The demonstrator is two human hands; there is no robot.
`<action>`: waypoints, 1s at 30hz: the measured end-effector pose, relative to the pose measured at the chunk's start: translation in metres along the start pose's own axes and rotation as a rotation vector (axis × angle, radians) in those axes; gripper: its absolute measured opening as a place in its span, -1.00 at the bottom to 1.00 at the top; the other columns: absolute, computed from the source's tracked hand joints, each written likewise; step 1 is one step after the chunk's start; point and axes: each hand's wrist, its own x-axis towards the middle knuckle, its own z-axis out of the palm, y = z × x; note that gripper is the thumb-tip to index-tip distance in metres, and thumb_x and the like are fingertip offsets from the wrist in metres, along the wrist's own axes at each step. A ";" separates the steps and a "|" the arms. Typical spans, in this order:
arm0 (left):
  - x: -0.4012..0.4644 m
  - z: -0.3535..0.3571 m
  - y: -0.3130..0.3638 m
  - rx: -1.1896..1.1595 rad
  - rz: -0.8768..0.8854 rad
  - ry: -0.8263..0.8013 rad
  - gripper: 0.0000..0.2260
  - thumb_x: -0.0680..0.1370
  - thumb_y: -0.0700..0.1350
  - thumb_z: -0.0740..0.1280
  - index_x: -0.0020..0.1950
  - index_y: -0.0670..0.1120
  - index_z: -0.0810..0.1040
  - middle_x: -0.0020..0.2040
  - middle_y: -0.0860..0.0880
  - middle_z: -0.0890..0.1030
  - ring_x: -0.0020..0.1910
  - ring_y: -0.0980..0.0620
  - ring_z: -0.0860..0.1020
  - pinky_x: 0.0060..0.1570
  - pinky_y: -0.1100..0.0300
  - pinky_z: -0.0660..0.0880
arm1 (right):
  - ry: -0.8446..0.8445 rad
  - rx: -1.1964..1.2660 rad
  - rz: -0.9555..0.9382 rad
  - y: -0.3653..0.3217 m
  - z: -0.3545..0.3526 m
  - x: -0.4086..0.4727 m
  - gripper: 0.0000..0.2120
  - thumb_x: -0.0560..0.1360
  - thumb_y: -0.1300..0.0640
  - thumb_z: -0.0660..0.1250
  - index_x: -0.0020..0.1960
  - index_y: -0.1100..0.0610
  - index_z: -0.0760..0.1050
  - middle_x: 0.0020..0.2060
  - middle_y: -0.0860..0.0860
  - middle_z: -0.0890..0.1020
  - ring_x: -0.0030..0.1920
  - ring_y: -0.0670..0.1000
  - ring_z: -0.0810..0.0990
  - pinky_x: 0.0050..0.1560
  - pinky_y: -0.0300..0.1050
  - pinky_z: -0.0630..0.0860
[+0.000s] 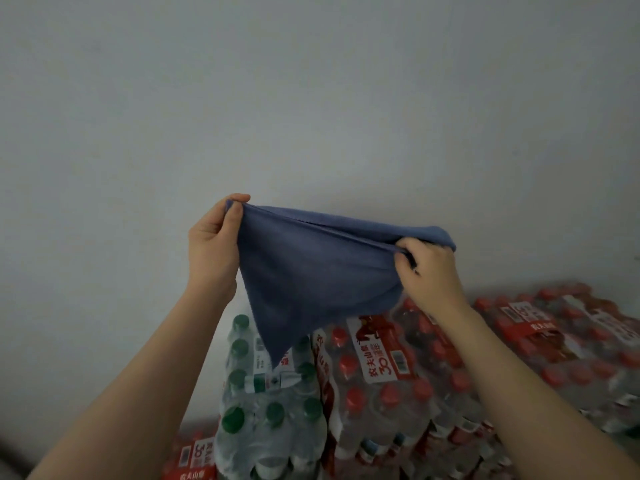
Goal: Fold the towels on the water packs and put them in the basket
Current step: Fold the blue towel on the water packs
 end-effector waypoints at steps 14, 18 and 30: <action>-0.004 0.005 0.037 -0.102 0.039 -0.016 -0.81 0.58 -0.06 0.21 -0.09 0.09 0.62 -0.09 0.16 0.57 -0.03 0.17 0.48 0.07 0.20 0.43 | 0.400 -0.397 -0.188 -0.016 -0.042 0.002 -0.83 0.43 0.17 0.22 -0.20 0.18 0.57 -0.46 0.05 0.57 -0.45 0.12 0.50 -0.25 -0.10 0.30; 0.005 -0.002 0.036 0.038 -0.002 0.031 -0.82 0.57 -0.06 0.23 -0.12 0.07 0.61 -0.11 0.16 0.58 -0.07 0.22 0.49 0.03 0.25 0.44 | 0.073 0.574 0.246 -0.010 -0.044 0.012 -0.75 0.25 -0.08 0.43 -0.40 0.09 0.53 -0.52 -0.09 0.49 -0.43 -0.07 0.46 -0.26 -0.14 0.35; 0.018 -0.003 0.017 0.121 0.017 0.161 -0.77 0.59 -0.08 0.13 -0.23 0.05 0.47 -0.23 0.14 0.49 -0.21 0.20 0.43 -0.14 0.25 0.36 | -0.391 1.310 0.152 -0.012 -0.055 0.018 -0.70 0.09 -0.11 0.57 -0.47 0.05 0.52 -0.56 -0.11 0.48 -0.53 -0.15 0.42 -0.49 -0.33 0.29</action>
